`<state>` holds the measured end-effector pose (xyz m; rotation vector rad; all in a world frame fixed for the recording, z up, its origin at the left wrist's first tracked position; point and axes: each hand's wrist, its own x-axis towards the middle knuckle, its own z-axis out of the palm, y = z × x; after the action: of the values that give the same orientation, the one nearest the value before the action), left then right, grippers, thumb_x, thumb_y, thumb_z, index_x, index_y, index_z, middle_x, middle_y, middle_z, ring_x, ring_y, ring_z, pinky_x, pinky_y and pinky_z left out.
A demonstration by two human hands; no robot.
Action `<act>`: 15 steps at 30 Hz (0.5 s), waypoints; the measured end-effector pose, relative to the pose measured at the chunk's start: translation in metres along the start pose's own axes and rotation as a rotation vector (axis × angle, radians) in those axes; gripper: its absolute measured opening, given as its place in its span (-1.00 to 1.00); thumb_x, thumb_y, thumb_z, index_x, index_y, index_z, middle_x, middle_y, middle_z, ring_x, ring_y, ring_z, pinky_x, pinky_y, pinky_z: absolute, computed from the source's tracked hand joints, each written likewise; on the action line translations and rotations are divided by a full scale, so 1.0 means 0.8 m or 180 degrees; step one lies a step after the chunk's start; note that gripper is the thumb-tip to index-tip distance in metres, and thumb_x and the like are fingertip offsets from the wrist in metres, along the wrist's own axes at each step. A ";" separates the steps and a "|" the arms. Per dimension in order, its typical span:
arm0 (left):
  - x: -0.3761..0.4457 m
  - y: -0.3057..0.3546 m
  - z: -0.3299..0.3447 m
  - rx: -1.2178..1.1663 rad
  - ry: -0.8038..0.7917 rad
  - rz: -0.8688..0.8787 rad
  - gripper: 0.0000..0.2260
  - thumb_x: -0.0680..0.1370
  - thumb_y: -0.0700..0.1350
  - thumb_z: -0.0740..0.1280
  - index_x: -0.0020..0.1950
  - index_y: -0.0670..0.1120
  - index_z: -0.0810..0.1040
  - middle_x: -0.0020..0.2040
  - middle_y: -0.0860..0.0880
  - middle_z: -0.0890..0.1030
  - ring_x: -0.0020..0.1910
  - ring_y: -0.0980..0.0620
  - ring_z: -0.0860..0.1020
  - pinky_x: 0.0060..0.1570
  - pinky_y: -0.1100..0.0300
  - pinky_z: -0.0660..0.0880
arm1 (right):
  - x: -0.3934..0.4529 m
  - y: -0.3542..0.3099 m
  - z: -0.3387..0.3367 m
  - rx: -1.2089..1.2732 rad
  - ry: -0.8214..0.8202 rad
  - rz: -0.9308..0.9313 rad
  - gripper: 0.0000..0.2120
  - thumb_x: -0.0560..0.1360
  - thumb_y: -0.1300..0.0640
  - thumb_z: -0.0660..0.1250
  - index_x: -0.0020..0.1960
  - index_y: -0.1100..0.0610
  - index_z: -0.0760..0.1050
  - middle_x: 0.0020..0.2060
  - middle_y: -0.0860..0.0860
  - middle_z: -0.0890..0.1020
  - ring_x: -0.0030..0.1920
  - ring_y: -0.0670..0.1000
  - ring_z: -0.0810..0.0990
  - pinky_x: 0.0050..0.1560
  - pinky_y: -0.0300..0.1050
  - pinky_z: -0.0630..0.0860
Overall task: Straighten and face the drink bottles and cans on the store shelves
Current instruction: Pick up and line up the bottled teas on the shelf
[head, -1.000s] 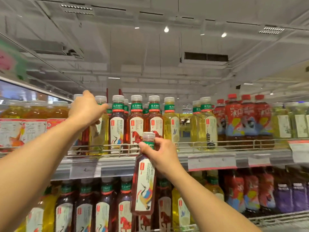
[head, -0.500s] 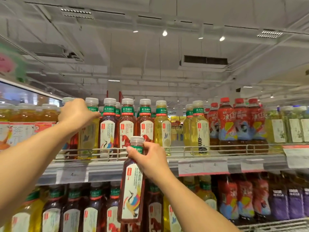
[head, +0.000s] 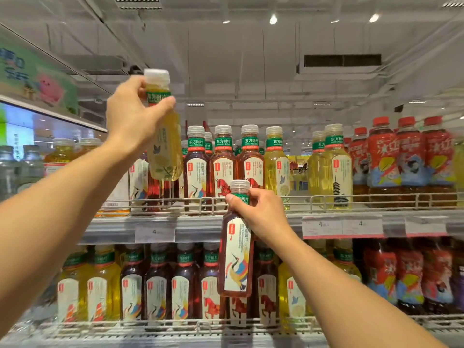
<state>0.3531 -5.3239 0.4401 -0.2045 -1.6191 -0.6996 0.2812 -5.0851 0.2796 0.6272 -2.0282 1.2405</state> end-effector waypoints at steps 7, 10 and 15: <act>-0.046 0.011 -0.041 -0.0356 -0.0364 0.0268 -0.62 0.52 0.12 0.41 0.21 -0.06 0.46 0.02 0.02 0.64 -0.07 0.07 0.63 -0.04 0.03 0.61 | -0.001 -0.003 -0.005 0.0060 -0.0128 0.0025 -0.66 0.46 -0.30 0.43 -0.10 -0.03 0.66 -0.27 -0.14 0.72 -0.24 -0.17 0.67 -0.27 -0.24 0.53; -0.099 -0.010 -0.049 -0.0084 -0.0711 0.0257 -0.69 0.56 0.05 0.43 0.15 -0.09 0.45 -0.08 0.12 0.58 -0.20 0.30 0.55 -0.27 0.46 0.43 | -0.002 -0.007 -0.006 0.0069 -0.0161 0.0028 -0.67 0.46 -0.29 0.44 -0.11 -0.03 0.67 -0.27 -0.13 0.72 -0.25 -0.16 0.67 -0.27 -0.22 0.54; -0.177 -0.084 -0.050 -0.0341 -0.1209 -0.0339 -0.72 0.51 0.10 0.44 0.12 0.04 0.47 -0.06 0.12 0.64 -0.13 0.21 0.63 -0.12 0.08 0.63 | -0.006 -0.011 -0.007 0.0024 -0.0184 0.0039 -0.57 0.38 -0.37 0.44 -0.07 -0.02 0.68 -0.23 -0.11 0.73 -0.20 -0.08 0.71 -0.15 0.01 0.65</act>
<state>0.3790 -5.3622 0.2849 -0.3472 -1.9663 -0.8685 0.2924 -5.0839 0.2826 0.6623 -2.0786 1.2508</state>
